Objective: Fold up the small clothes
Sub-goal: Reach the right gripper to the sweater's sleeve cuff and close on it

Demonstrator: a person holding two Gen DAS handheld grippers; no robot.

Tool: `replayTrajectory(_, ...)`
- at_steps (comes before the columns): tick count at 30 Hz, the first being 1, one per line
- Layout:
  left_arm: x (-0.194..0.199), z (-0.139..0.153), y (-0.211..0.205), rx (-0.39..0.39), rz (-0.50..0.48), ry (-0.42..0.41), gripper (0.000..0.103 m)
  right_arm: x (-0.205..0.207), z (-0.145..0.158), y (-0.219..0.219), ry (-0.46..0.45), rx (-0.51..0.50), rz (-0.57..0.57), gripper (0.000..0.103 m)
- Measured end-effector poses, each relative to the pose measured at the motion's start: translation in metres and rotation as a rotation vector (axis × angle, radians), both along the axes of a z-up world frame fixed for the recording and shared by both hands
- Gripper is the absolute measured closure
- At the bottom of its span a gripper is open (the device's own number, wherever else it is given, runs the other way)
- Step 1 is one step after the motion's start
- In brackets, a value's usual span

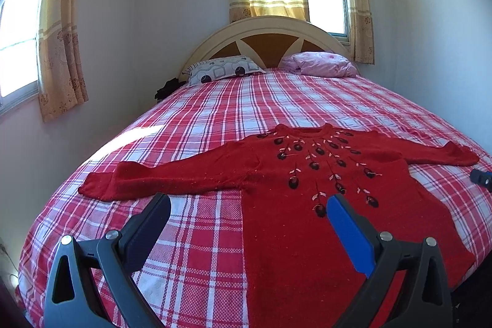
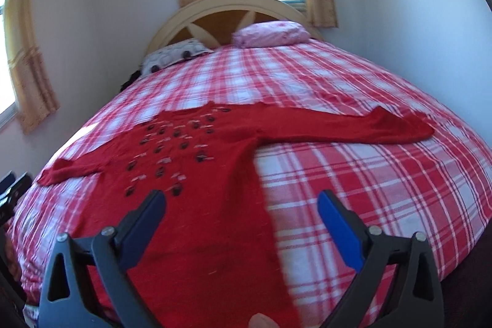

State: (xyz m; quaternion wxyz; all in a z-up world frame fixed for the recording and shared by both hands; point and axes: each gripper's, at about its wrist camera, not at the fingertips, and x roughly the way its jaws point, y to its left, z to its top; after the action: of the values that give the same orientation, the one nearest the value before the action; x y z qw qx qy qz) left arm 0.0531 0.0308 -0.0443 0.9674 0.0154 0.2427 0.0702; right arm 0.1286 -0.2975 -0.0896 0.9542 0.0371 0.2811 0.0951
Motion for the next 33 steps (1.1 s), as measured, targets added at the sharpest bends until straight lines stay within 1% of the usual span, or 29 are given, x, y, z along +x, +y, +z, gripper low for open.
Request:
replayTrajectory(1,0.007,-0.004,0.002,0.002,0.006,0.011,0.001,0.009,-0.002,-0.011,0.01,0.007,-0.024,0.011)
replayTrajectory(2,0.015,-0.008,0.004,0.004,0.011,0.02,0.001,0.023,-0.005,-0.031,0.035,0.017,-0.068,0.013)
replayTrajectory(3,0.022,-0.011,0.006,0.008,0.016,0.027,0.001,0.03,-0.007,-0.042,0.046,0.026,-0.093,0.014)
replayTrajectory(5,0.038,-0.018,0.008,0.019,0.024,0.045,0.001,0.049,-0.01,-0.08,0.068,0.054,-0.171,0.015)
replayTrajectory(7,0.053,-0.025,0.01,0.017,0.028,0.06,0.001,0.066,-0.012,-0.118,0.09,0.085,-0.257,0.018)
replayTrajectory(8,0.062,-0.029,0.011,0.01,0.029,0.075,0.001,0.074,-0.013,-0.136,0.1,0.104,-0.295,0.019)
replayTrajectory(12,0.093,-0.044,0.014,-0.047,0.006,0.134,0.001,0.098,-0.016,-0.203,0.127,0.192,-0.437,0.028)
replayTrajectory(14,0.104,-0.05,0.014,-0.068,0.002,0.155,0.001,0.109,-0.017,-0.228,0.129,0.201,-0.497,0.031)
replayTrajectory(17,0.114,-0.059,0.012,-0.06,0.009,0.173,0.001,0.128,-0.022,-0.263,0.144,0.213,-0.577,0.038)
replayTrajectory(20,0.121,-0.067,0.012,-0.043,0.017,0.195,0.001,0.143,-0.028,-0.289,0.166,0.254,-0.621,0.039)
replayTrajectory(22,0.125,-0.07,0.015,-0.038,0.025,0.201,0.001,0.153,-0.034,-0.303,0.177,0.275,-0.622,0.041)
replayTrajectory(25,0.129,-0.073,0.02,-0.037,0.042,0.205,0.001,0.164,-0.04,-0.314,0.185,0.309,-0.624,0.044)
replayTrajectory(28,0.133,-0.075,0.025,-0.032,0.051,0.207,0.001,0.173,-0.04,-0.318,0.187,0.31,-0.621,0.044)
replayTrajectory(29,0.134,-0.076,0.026,-0.031,0.052,0.208,0.001,0.175,-0.04,-0.317,0.19,0.309,-0.618,0.046)
replayTrajectory(30,0.134,-0.077,0.026,-0.032,0.052,0.209,0.001,0.178,-0.041,-0.317,0.191,0.311,-0.613,0.049)
replayTrajectory(31,0.135,-0.078,0.027,-0.035,0.053,0.212,0.001,0.18,-0.043,-0.316,0.199,0.311,-0.604,0.062)
replayTrajectory(32,0.135,-0.079,0.028,-0.04,0.052,0.215,0.001,0.183,-0.045,-0.314,0.214,0.311,-0.593,0.07)
replayTrajectory(33,0.135,-0.08,0.028,-0.046,0.049,0.218,0.001,0.185,-0.047,-0.314,0.221,0.311,-0.59,0.073)
